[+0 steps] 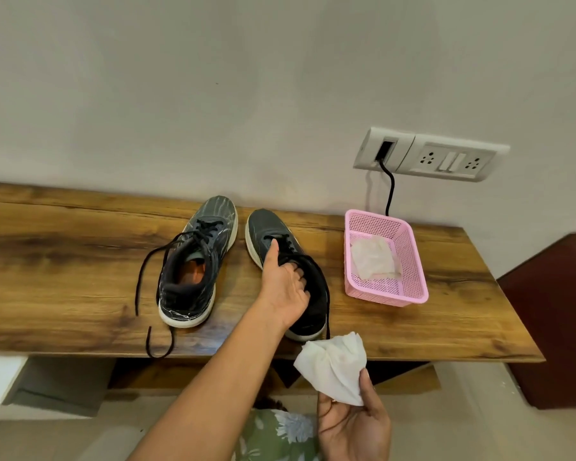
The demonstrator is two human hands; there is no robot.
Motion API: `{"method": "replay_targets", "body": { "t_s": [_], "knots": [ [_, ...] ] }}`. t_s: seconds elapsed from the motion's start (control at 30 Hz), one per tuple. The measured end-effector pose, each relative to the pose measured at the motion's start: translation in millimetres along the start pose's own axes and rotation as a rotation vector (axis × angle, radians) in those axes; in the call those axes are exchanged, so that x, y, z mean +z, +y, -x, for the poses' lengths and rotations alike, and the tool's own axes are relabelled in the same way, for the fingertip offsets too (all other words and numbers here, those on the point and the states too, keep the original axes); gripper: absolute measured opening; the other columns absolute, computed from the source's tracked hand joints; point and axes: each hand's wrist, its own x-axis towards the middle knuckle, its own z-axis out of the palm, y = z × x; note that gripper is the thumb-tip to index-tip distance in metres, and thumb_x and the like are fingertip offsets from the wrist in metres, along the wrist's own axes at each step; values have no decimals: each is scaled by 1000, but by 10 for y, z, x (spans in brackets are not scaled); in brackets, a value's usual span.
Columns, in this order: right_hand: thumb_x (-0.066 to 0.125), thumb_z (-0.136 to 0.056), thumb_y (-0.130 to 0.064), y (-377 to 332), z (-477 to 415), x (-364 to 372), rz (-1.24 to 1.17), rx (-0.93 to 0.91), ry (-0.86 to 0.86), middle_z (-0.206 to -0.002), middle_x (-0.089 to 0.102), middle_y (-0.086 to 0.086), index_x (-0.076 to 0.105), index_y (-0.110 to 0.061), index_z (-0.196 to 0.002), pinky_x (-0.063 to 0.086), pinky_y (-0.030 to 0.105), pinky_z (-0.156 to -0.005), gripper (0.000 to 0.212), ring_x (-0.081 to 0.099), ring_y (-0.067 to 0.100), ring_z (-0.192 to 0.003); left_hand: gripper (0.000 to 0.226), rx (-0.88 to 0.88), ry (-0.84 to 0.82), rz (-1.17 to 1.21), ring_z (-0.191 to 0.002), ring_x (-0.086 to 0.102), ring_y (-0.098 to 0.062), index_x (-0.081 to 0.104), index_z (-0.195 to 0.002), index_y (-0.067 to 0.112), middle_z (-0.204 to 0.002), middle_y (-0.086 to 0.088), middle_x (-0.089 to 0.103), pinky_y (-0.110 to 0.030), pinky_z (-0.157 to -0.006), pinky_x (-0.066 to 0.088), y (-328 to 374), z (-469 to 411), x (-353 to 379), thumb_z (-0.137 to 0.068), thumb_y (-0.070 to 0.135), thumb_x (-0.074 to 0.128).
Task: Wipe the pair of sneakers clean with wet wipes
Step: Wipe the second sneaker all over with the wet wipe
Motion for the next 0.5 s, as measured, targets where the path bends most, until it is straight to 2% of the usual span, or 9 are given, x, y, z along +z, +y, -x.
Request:
{"method": "replay_targets", "body": {
  "t_s": [0.13, 0.27, 0.3, 0.4, 0.47, 0.5],
  "knots": [
    [-20, -96, -30, 11, -30, 10, 5, 57, -22, -143, -18, 13, -21, -5, -133, -7, 33, -114, 45, -7, 26, -144, 95, -26, -4, -114, -144, 21, -27, 19, -150, 3, -155, -16, 26, -46, -117, 11, 75, 29, -74, -86, 73, 26],
    [-20, -96, -29, 43, -49, 27, -4, 25, -69, -144, -18, 12, -22, -6, -133, -6, 33, -114, 44, -6, 25, -144, 94, -28, -10, -191, -142, 25, -27, 21, -148, -1, -154, -16, 28, -41, -116, 19, 124, 83, -7, -89, 72, 25],
    [-20, -96, -29, 52, -41, 11, 16, -11, -49, -144, -18, 12, -22, -7, -133, -6, 33, -114, 44, -6, 25, -144, 93, -24, -5, -198, -143, 25, -28, 20, -148, -2, -154, -17, 27, -39, -116, 19, 143, 83, 6, -89, 71, 27],
    [-18, -96, -30, 68, -109, 14, -24, 49, -63, -143, -19, 7, -21, -8, -133, -5, 33, -114, 44, -9, 23, -143, 93, 6, 8, -223, -145, 18, -28, 12, -149, 0, -157, -18, 16, -39, -118, 15, 203, 120, 48, -89, 69, 32],
    [-11, -98, -30, 77, -156, 111, -5, 92, 1, -144, -16, 9, -14, -4, -136, 5, 35, -115, 46, -9, 24, -141, 91, 28, -46, -288, -146, 14, -26, 8, -151, 5, -158, -16, 12, -38, -119, 14, 227, 245, 121, -90, 65, 36],
    [-3, -99, -28, 101, -174, 137, 7, 151, 114, -146, -10, 11, -4, -3, -140, 15, 37, -114, 48, -1, 26, -141, 87, 51, -78, -326, -146, 16, -25, 9, -152, 7, -158, -15, 15, -37, -119, 15, 247, 354, 144, -91, 62, 39]
  ]
}}
